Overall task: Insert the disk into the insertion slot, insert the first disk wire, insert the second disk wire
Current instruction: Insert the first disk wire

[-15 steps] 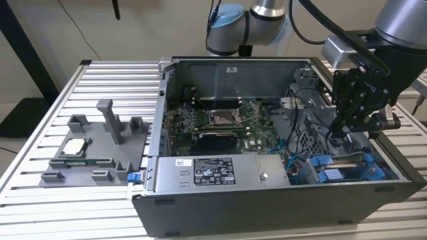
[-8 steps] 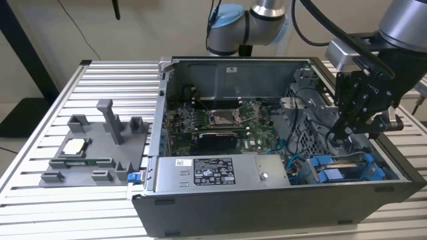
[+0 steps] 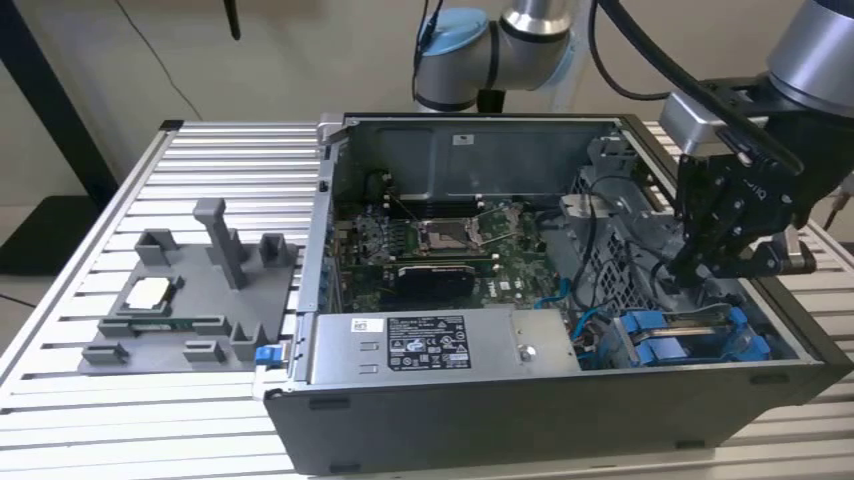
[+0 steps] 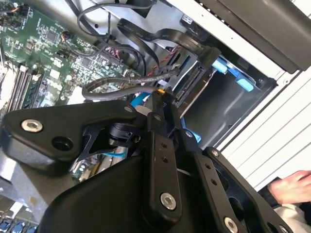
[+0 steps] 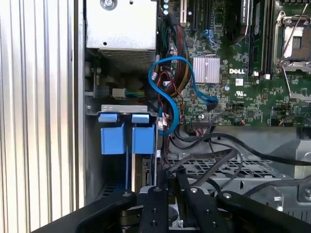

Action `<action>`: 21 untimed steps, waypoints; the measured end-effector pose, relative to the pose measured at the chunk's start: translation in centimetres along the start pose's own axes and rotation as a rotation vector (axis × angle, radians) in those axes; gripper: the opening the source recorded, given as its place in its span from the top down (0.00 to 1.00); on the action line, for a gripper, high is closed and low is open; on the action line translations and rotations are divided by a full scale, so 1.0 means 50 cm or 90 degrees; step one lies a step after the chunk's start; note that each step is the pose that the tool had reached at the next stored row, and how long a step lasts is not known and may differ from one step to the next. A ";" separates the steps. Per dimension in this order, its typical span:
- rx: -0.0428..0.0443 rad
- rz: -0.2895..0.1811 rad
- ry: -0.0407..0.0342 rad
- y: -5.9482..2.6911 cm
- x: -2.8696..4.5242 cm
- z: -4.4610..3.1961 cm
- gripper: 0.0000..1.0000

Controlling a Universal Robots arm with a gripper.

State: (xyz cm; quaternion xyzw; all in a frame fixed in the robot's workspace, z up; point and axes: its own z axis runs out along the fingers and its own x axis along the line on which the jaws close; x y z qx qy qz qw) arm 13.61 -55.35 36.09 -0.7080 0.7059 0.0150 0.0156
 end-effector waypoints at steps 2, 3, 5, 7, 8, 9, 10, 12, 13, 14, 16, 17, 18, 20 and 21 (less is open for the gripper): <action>0.0000 0.001 0.0001 0.000 0.006 0.001 0.81; 0.0000 0.001 0.0001 0.000 0.009 0.002 0.81; 0.0001 0.002 0.0001 0.000 0.015 0.003 0.81; 0.0001 0.002 0.0001 -0.001 0.021 0.005 0.81; 0.0001 0.003 0.0000 -0.001 0.024 0.005 0.81; 0.0001 0.003 0.0002 -0.001 0.027 0.006 0.81; 0.0001 0.003 0.0002 -0.001 0.030 0.007 0.81; 0.0002 0.004 0.0002 -0.001 0.034 0.008 0.81; 0.0002 0.004 0.0001 -0.002 0.035 0.008 0.81; 0.0002 0.004 -0.0001 -0.003 0.035 0.009 0.81; 0.0002 0.004 -0.0003 -0.008 0.035 0.010 0.81; 0.0002 0.004 -0.0004 -0.011 0.035 0.010 0.81; 0.0002 0.004 -0.0003 -0.014 0.035 0.011 0.81; 0.0002 0.004 -0.0004 -0.019 0.035 0.012 0.81; 0.0001 0.004 -0.0004 -0.020 0.035 0.012 0.81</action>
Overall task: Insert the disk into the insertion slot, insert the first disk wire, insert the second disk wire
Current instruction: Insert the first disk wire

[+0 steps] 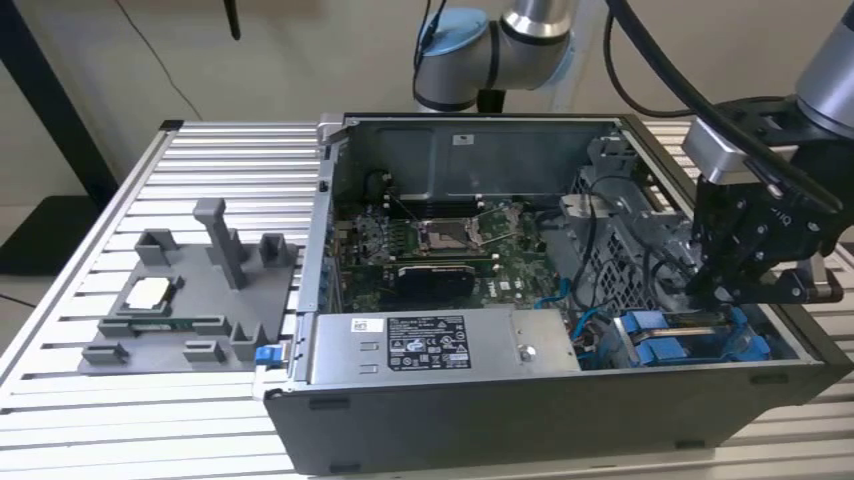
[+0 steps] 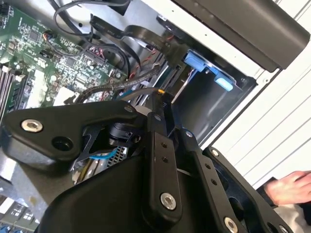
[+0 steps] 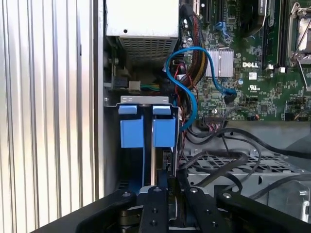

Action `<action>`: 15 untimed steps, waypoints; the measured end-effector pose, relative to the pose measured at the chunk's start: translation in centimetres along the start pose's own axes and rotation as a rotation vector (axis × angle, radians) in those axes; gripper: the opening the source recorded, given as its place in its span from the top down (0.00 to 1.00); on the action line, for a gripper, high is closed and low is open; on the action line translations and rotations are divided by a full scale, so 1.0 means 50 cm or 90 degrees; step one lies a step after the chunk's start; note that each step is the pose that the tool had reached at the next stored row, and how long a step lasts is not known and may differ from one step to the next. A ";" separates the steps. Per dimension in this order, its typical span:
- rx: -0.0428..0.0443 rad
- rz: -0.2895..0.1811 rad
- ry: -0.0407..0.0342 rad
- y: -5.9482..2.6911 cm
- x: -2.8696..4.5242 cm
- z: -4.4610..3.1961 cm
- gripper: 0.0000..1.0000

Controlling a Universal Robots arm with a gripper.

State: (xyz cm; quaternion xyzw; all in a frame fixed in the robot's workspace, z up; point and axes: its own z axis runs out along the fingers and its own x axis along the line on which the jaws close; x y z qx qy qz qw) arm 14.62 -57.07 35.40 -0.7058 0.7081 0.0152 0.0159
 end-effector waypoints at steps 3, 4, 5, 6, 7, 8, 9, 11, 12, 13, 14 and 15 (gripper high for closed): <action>0.0000 0.000 0.0001 -0.004 0.000 0.002 0.81; 0.0001 0.000 0.0002 -0.006 0.000 0.003 0.81; 0.0000 0.000 0.0002 -0.008 0.000 0.005 0.81; 0.0000 0.000 0.0001 -0.009 0.000 0.006 0.81; 0.0000 0.000 0.0001 -0.010 0.000 0.008 0.81; 0.0000 0.000 0.0001 -0.011 0.001 0.010 0.81; 0.0000 0.000 0.0001 -0.011 0.001 0.012 0.81; 0.0000 0.000 0.0001 -0.014 0.001 0.017 0.81; 0.0000 0.000 0.0001 -0.015 0.001 0.019 0.81; 0.0000 0.000 0.0001 -0.016 0.001 0.020 0.81; 0.0001 0.000 0.0001 -0.017 0.001 0.022 0.81; 0.0000 0.000 0.0001 -0.017 0.001 0.023 0.81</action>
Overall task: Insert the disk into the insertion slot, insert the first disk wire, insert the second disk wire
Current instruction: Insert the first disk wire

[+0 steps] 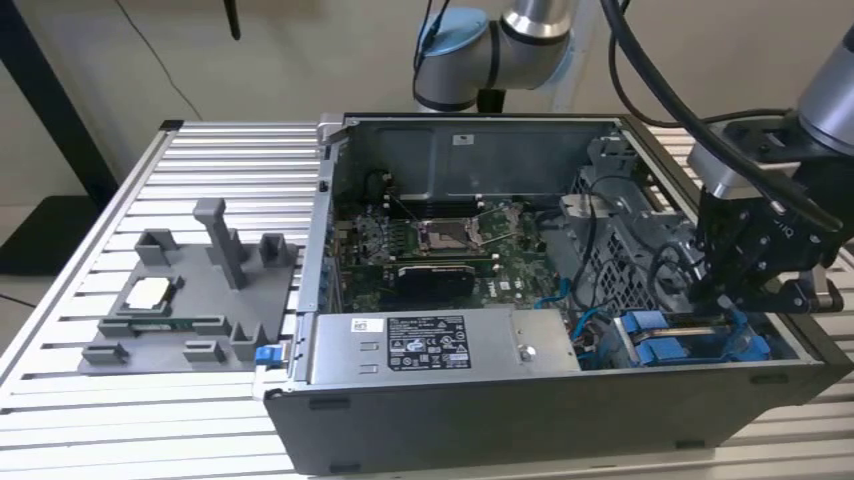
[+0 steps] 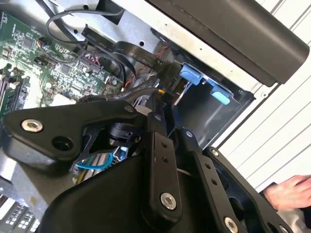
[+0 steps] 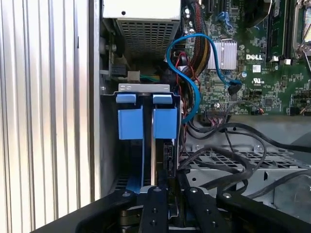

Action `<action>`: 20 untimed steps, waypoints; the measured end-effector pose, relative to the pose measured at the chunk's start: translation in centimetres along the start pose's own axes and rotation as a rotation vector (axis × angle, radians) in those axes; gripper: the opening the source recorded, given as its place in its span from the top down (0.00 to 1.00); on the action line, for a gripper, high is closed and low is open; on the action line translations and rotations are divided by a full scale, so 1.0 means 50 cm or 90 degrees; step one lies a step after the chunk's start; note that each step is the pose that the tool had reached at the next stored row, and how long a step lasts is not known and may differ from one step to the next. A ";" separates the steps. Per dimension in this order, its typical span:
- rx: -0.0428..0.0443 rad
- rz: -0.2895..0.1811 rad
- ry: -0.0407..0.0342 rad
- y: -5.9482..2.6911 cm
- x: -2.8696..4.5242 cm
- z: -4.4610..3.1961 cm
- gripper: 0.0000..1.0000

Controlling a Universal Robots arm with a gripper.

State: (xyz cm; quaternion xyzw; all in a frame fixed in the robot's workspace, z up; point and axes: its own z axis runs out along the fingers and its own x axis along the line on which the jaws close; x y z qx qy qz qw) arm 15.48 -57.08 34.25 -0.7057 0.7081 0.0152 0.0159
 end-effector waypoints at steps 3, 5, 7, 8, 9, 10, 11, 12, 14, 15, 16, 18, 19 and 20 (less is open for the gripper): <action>0.0000 0.000 0.0001 -0.002 0.000 0.003 0.81; 0.0000 0.000 0.0004 -0.003 0.000 0.005 0.81; 0.0000 0.000 0.0003 -0.004 0.000 0.006 0.81; 0.0000 0.000 0.0002 -0.004 0.000 0.007 0.81; 0.0000 0.000 0.0001 -0.004 0.000 0.007 0.81; 0.0000 0.000 -0.0001 -0.004 0.000 0.007 0.81; 0.0000 0.000 -0.0001 -0.004 0.000 0.007 0.81; 0.0000 0.000 -0.0002 -0.004 0.000 0.008 0.81; 0.0001 0.000 -0.0005 -0.004 0.000 0.008 0.81; 0.0001 0.000 -0.0010 -0.005 -0.001 0.009 0.81; 0.0000 0.000 -0.0010 -0.005 0.000 0.009 0.81; 0.0000 0.000 -0.0004 -0.005 0.000 0.009 0.81; 0.0000 0.000 -0.0001 -0.005 -0.001 0.010 0.81; 0.0000 0.000 -0.0001 -0.005 0.000 0.012 0.81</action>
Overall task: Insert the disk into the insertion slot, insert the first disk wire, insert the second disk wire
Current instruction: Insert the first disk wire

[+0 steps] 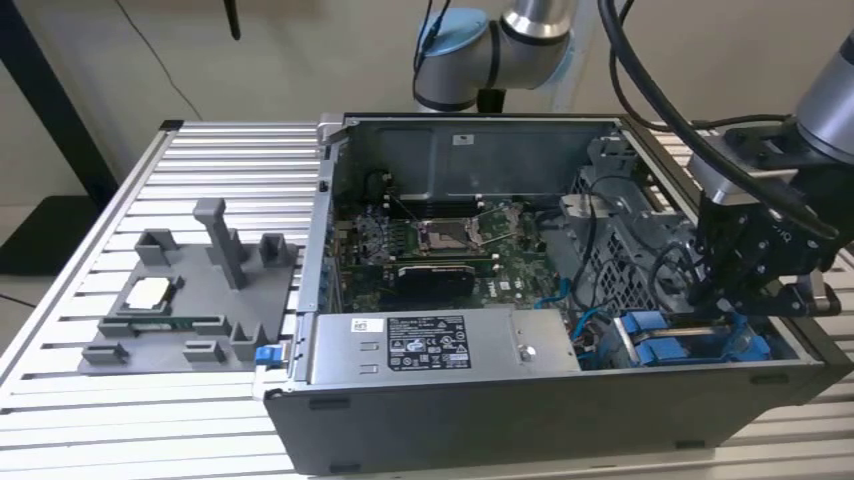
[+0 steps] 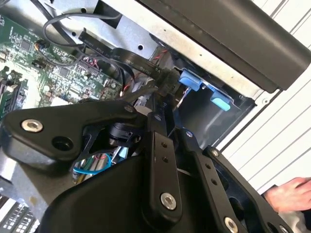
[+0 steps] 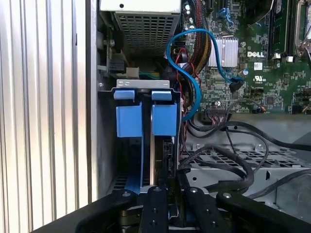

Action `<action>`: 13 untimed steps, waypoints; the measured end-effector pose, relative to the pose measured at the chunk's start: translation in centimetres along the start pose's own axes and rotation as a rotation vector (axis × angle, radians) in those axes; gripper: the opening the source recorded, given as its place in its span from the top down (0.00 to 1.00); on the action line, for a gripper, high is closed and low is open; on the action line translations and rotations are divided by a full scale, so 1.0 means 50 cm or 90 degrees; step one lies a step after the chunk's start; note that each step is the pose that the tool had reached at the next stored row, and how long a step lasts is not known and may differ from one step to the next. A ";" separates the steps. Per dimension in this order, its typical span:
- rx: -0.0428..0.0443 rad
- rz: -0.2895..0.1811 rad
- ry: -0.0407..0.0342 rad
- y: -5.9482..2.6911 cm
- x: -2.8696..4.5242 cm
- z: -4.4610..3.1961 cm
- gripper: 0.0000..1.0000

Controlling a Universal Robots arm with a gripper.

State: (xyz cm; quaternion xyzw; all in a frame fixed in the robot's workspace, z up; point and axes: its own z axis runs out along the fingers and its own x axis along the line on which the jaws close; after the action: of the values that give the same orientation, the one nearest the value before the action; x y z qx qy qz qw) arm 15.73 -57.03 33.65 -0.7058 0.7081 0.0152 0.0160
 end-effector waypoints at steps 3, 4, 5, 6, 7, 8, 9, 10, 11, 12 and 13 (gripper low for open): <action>0.0000 0.000 0.0014 0.000 0.001 0.009 0.81; -0.0001 0.000 0.0005 0.000 0.001 0.011 0.81; -0.0003 0.000 -0.0002 0.000 0.001 0.013 0.81; -0.0002 0.000 -0.0001 0.000 0.001 0.012 0.80; -0.0005 0.000 -0.0005 0.000 0.000 0.010 0.74; -0.0010 0.000 -0.0005 0.000 0.000 0.005 0.74; -0.0015 0.000 -0.0001 0.000 0.000 -0.002 0.74; -0.0021 0.000 0.0000 0.000 0.000 -0.010 0.74; -0.0025 0.000 -0.0001 0.000 -0.001 -0.017 0.74; -0.0027 0.000 0.0002 0.000 -0.001 -0.025 0.74; -0.0030 0.000 0.0000 0.000 -0.001 -0.032 0.74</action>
State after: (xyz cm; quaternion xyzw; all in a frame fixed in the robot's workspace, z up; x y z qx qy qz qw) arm 15.74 -57.03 35.25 -0.7057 0.7081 0.0168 0.0143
